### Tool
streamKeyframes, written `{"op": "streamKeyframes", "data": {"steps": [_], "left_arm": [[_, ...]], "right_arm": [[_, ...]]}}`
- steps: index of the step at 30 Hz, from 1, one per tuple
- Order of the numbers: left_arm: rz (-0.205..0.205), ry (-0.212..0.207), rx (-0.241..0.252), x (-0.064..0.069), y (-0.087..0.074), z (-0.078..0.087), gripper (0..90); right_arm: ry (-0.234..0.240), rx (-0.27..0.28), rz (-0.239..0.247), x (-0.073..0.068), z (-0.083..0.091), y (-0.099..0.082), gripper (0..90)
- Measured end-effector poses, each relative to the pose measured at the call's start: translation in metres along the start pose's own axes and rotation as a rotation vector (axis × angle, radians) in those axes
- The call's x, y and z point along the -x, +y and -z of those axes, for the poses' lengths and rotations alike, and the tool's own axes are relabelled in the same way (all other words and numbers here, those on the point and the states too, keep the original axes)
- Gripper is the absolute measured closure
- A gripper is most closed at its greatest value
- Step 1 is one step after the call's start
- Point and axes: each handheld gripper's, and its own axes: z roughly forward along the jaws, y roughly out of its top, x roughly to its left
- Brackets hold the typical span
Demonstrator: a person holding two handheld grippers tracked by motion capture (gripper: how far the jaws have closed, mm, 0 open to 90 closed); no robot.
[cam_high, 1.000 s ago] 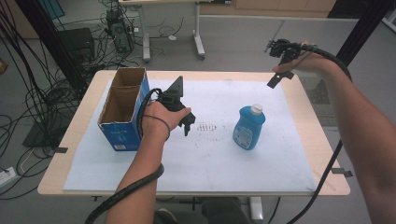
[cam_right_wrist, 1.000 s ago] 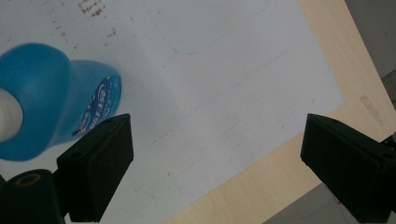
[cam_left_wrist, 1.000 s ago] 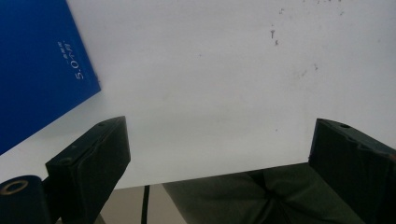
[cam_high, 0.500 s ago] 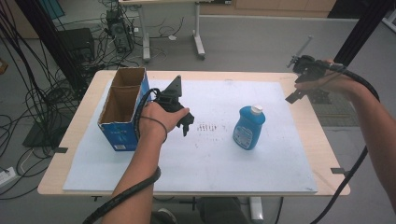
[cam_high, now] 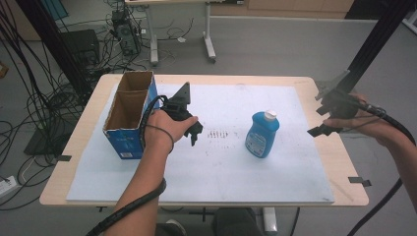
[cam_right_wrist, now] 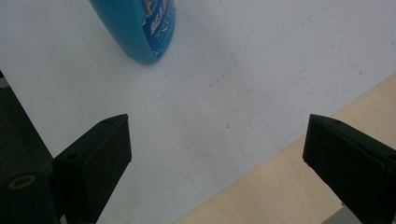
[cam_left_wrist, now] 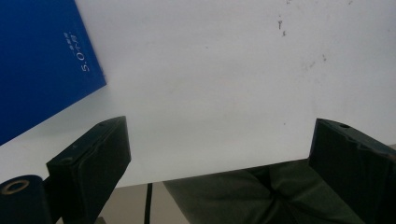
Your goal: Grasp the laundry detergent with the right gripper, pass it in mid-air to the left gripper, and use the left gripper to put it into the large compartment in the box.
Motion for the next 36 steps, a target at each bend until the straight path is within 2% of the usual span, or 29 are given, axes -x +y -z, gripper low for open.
{"op": "streamKeyframes", "data": {"steps": [10, 11, 13, 16, 20, 24, 28, 29, 36], "left_arm": [[0.0, 0.001, 0.003, -0.001, -0.004, 0.002, 6.1], [0.003, 0.0, 0.009, -0.002, -0.004, 0.002, 6.0], [0.005, 0.0, 0.008, -0.003, -0.004, 0.003, 6.1], [0.005, 0.002, 0.006, -0.003, -0.004, 0.002, 6.1], [0.001, 0.001, -0.001, 0.0, -0.003, 0.0, 6.1], [0.002, 0.001, -0.004, 0.001, -0.003, -0.002, 6.1], [0.005, 0.003, -0.004, -0.001, -0.003, -0.002, 6.1], [0.006, 0.005, -0.002, -0.001, -0.003, -0.003, 6.0], [0.007, 0.006, -0.005, -0.002, -0.003, -0.003, 6.1]], "right_arm": [[0.004, 0.077, -0.035, -0.027, -0.016, -0.02, 6.7], [0.005, 0.099, -0.039, -0.033, -0.021, -0.022, 6.7], [0.005, 0.111, -0.041, -0.036, -0.023, -0.023, 6.7], [0.011, 0.157, -0.057, -0.045, -0.034, -0.025, 6.1], [0.013, 0.184, -0.072, -0.05, -0.045, -0.025, 5.2], [0.04, 0.223, -0.097, -0.057, -0.064, -0.025, 4.6], [0.054, 0.266, -0.114, -0.06, -0.071, -0.025, 4.2], [0.052, 0.286, -0.119, -0.062, -0.075, -0.023, 3.7], [0.032, 0.333, -0.125, -0.068, -0.083, -0.015, 3.5]]}}
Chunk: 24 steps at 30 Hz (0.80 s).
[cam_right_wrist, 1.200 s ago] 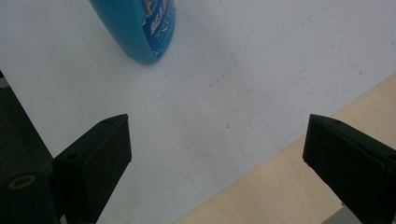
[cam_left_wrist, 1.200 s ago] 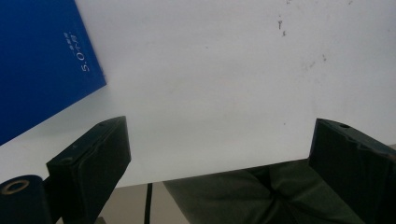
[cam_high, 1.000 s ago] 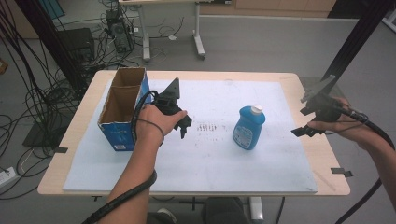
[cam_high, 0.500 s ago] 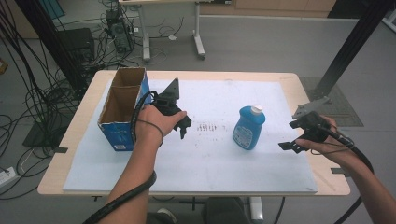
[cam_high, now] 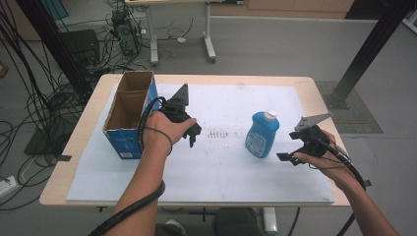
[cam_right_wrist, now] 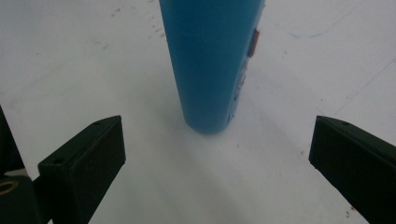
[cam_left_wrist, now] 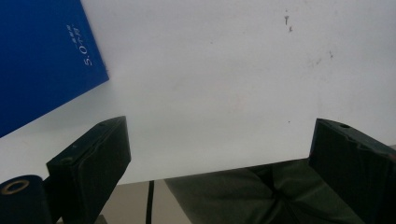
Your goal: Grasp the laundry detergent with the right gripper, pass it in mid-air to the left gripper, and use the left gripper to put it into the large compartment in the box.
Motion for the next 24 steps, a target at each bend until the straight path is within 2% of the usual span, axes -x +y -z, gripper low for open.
{"op": "streamKeyframes", "data": {"steps": [11, 18, 24], "left_arm": [[0.004, 0.006, 0.002, 0.0, -0.001, 0.0, 6.1], [0.003, 0.005, -0.003, -0.001, -0.001, -0.002, 6.0], [0.006, 0.008, -0.001, -0.001, 0.0, -0.001, 6.0]], "right_arm": [[-0.026, 0.083, 0.009, -0.015, -0.022, 0.006, 2.8], [-0.031, 0.119, -0.016, -0.019, -0.034, 0.006, 2.7], [-0.066, 0.158, -0.02, -0.021, -0.042, 0.007, 2.6]]}}
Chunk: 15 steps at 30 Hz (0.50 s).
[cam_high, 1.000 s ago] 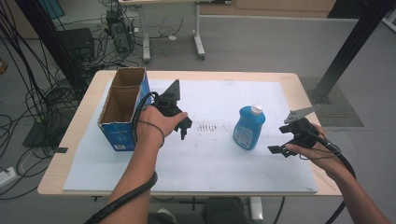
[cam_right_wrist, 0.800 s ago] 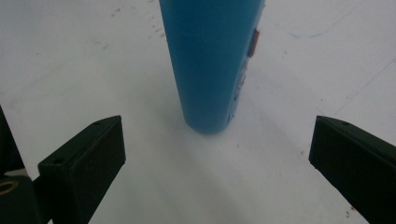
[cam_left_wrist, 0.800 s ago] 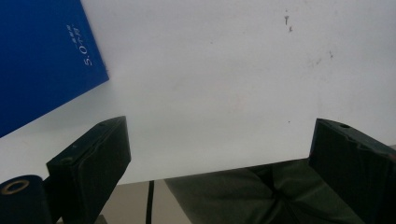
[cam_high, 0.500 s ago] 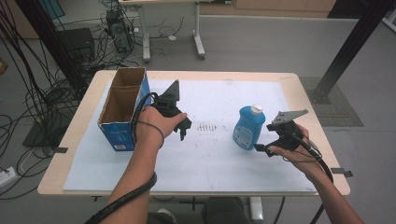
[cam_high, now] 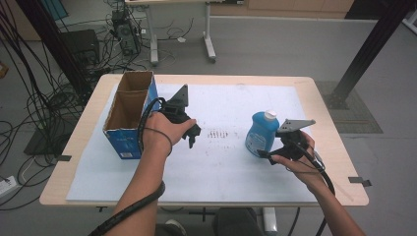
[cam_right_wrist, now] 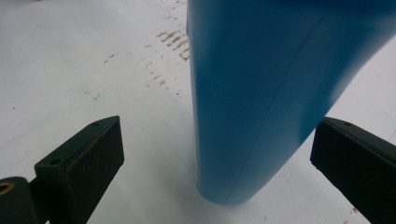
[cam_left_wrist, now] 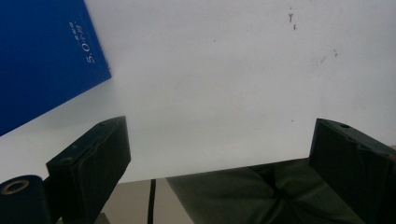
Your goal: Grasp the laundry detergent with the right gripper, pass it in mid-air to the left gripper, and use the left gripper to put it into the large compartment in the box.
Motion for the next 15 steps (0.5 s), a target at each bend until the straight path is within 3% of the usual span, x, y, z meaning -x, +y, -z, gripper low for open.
{"op": "streamKeyframes", "data": {"steps": [7, 15], "left_arm": [[-0.008, 0.003, -0.006, 0.002, 0.001, 0.0, 6.0], [-0.013, 0.004, -0.005, 0.005, 0.002, 0.001, 5.9]], "right_arm": [[-0.026, 0.035, -0.037, 0.001, -0.007, -0.001, 2.2], [-0.044, 0.052, -0.04, -0.001, -0.014, -0.003, 2.2]]}}
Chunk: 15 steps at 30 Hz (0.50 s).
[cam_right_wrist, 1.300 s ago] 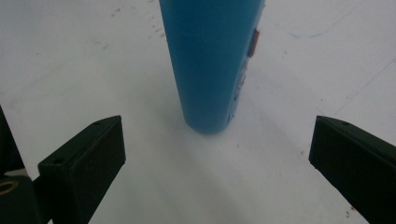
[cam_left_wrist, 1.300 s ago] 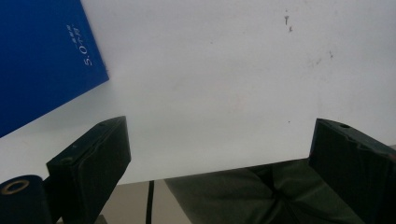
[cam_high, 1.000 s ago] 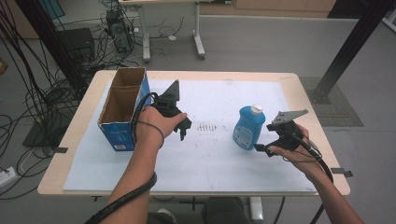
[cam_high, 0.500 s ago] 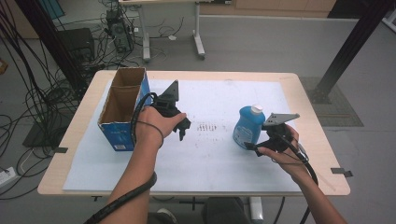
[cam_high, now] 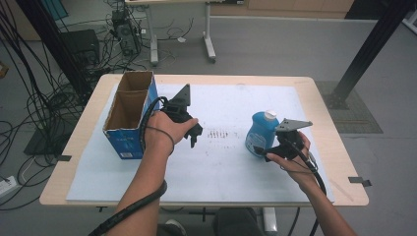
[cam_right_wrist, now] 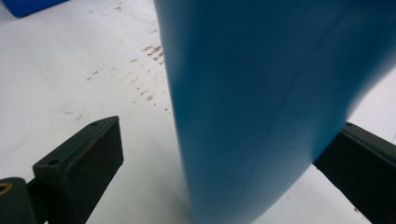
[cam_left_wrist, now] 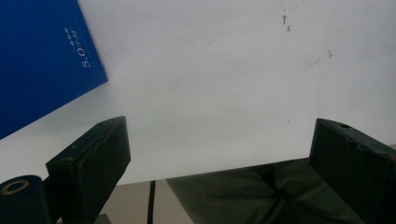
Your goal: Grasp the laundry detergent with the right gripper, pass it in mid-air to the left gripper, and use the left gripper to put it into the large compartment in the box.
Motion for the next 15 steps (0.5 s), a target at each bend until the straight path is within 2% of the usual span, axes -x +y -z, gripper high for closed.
{"op": "streamKeyframes", "data": {"steps": [15], "left_arm": [[0.003, -0.008, 0.001, -0.0025, 0.0005, -0.0001, 5.9]], "right_arm": [[-0.029, 0.039, 0.0, -0.0038, -0.0027, 0.0028, 2.0]]}}
